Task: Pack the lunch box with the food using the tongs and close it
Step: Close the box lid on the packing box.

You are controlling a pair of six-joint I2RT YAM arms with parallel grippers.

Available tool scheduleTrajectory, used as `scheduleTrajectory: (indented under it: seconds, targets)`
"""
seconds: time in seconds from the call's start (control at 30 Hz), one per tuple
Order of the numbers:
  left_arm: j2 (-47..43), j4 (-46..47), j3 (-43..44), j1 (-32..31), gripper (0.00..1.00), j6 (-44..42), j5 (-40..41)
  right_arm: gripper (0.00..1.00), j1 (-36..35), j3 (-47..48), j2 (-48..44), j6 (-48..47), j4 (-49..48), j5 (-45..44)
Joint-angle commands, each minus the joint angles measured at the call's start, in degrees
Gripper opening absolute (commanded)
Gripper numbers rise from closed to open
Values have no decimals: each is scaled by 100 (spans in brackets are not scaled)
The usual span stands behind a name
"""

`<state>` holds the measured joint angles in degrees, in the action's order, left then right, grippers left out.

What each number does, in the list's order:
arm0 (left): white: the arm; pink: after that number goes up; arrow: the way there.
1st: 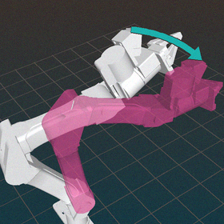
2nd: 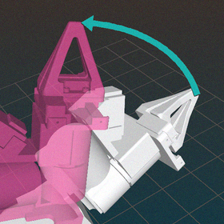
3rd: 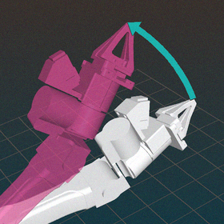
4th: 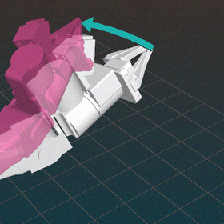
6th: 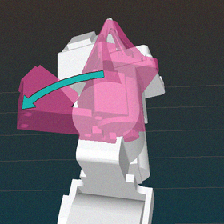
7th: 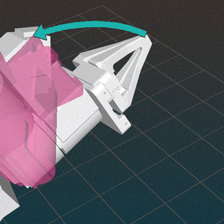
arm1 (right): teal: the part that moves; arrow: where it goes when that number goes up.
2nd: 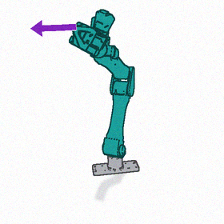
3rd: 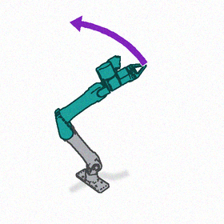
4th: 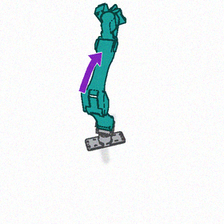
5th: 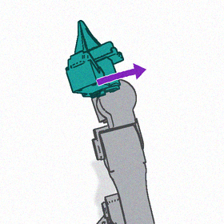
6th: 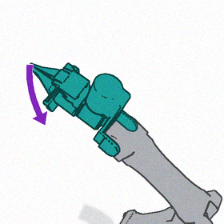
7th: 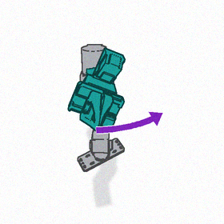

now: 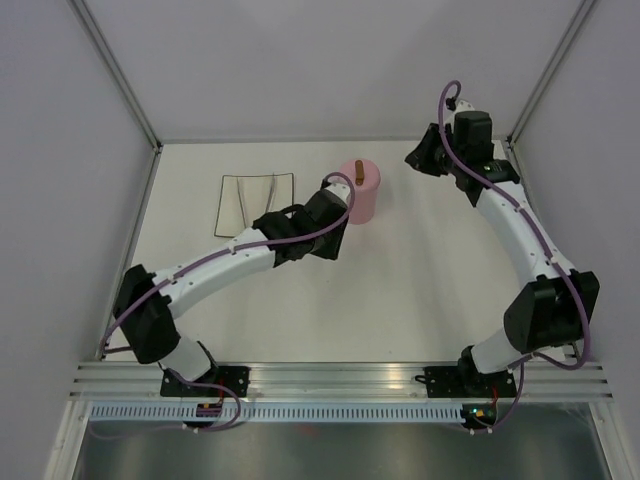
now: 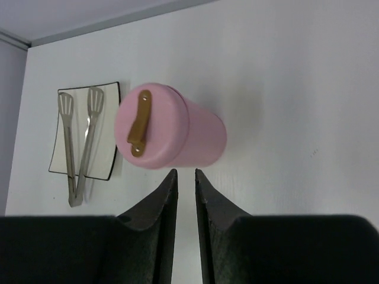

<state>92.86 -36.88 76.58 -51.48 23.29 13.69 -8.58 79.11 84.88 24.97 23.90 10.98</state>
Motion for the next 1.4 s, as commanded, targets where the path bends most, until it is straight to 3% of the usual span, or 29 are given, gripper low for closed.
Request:
scheduleTrajectory:
  seconds: [0.0,0.1,0.13,0.23,0.4,0.67,0.9,1.0,1.03,1.1,1.13,1.2,1.37]
  targets:
    - [-593,217,24,7,42,229,265,24,-319,964,746,-211,-228,255]
    - [-971,260,-2,94,55,202,467,24,-671,1632,1326,-230,-158,168]
    - [-1067,339,-28,225,67,202,502,23,-750,1764,1451,-247,-140,37]
    - [-1314,506,-274,707,82,281,197,22,-987,1977,1917,-335,-140,-323]
    - [-1744,621,-722,1491,84,440,-376,16,-1172,1565,2498,-300,19,-728]
    - [-1851,700,-890,1817,86,352,-517,13,-1207,457,2489,-186,-255,-1019]
    - [-1850,735,-741,1896,89,308,-324,16,-1199,956,1884,-247,-53,-1063]
    - [-1929,735,-548,2167,94,238,-297,34,-1172,1641,1594,-361,202,-1063]
    - [-1947,744,-495,2239,95,211,-323,59,-1138,1843,1532,-370,281,-1037]
    - [-2043,744,-302,2440,96,71,-350,74,-1058,2397,1331,-388,492,-695]
    - [-2087,744,-223,2502,96,18,-376,88,-928,2538,1251,-370,510,-564]
    - [-2288,744,-29,2721,98,-140,-463,95,-673,2662,892,-291,432,-229]
    - [-2816,831,165,3135,100,-631,-491,98,-276,2031,12,-720,379,-263]
